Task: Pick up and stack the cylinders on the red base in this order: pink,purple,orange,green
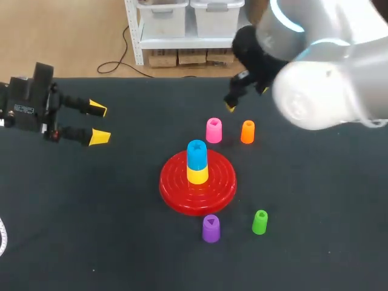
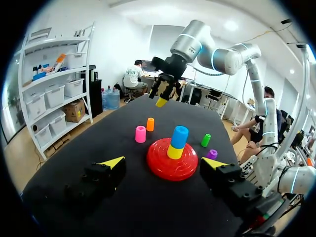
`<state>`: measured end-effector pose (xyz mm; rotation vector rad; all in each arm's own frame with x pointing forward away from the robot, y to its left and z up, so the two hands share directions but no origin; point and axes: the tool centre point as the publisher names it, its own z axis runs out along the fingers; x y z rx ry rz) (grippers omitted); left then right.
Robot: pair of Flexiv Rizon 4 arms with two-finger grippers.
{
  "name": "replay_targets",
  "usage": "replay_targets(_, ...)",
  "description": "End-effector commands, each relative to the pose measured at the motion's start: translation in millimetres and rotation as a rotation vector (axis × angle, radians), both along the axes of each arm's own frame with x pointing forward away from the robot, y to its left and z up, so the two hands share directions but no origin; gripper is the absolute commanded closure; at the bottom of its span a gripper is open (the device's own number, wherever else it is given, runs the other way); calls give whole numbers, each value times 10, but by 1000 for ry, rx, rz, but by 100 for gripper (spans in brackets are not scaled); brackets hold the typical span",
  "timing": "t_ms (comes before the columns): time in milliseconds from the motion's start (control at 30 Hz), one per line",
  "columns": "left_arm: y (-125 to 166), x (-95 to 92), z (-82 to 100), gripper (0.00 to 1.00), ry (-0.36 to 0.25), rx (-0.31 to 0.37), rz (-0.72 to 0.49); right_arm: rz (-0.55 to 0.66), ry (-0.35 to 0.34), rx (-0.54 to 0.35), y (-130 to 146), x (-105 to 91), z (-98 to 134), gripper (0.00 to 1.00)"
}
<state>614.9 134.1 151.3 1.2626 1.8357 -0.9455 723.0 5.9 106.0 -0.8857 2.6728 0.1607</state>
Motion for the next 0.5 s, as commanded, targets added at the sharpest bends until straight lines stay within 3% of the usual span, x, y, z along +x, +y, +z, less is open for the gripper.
replay_targets(33, 6, -4, -9, 0, -3, -3, 0, -15, 46, -66, 157, 73, -234, 0)
replay_targets(267, 6, -4, -9, 0, -3, -3, 0, -1, 92, -98, 272, 57, -481, 0)
replay_targets(500, 6, -4, -9, 0, -3, -3, 0, 2, 103, -119, 366, 89, -567, 0)
